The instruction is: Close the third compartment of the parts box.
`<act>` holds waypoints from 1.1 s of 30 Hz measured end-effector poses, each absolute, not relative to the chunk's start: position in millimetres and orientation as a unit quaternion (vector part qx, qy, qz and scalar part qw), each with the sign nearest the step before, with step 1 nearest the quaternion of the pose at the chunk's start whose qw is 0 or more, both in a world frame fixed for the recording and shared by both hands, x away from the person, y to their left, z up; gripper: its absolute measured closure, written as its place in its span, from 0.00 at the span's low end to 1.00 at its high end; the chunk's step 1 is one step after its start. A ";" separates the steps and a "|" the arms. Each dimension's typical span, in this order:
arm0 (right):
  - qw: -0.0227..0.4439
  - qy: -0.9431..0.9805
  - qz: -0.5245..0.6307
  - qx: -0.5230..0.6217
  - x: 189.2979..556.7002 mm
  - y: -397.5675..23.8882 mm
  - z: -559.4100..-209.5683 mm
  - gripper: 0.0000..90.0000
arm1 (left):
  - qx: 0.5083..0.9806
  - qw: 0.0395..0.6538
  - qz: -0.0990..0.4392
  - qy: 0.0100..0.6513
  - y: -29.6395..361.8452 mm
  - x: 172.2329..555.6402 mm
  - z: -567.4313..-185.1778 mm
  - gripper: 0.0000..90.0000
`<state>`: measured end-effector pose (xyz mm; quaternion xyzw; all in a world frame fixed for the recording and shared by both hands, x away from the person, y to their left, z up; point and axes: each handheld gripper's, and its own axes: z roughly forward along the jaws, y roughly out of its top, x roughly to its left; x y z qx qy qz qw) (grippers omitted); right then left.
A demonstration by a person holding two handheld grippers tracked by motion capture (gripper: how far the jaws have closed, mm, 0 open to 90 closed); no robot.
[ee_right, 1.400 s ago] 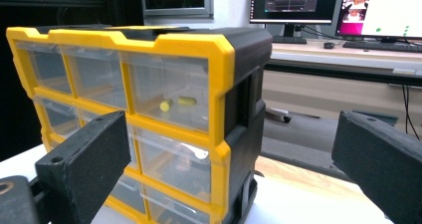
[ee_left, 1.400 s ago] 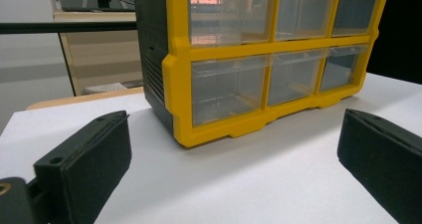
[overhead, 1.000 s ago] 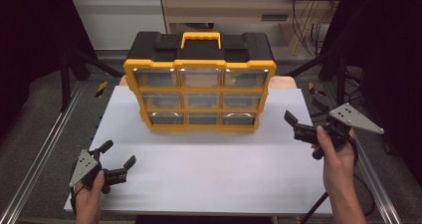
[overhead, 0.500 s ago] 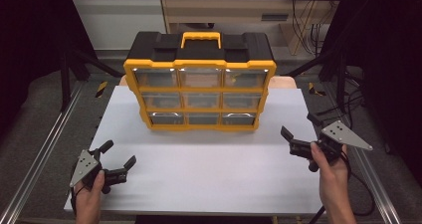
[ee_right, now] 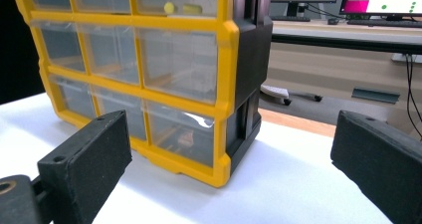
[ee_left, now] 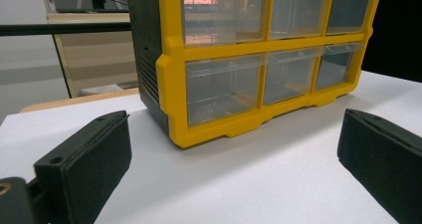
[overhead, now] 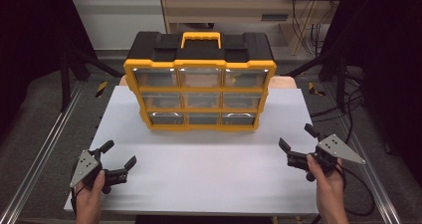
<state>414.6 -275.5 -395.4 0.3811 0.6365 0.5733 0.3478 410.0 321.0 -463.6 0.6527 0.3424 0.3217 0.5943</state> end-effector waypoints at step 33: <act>0.312 0.656 0.589 0.354 411.7 -243.1 -440.9 0.03 | 0.659 0.608 0.309 0.318 316.0 409.8 -464.0 0.01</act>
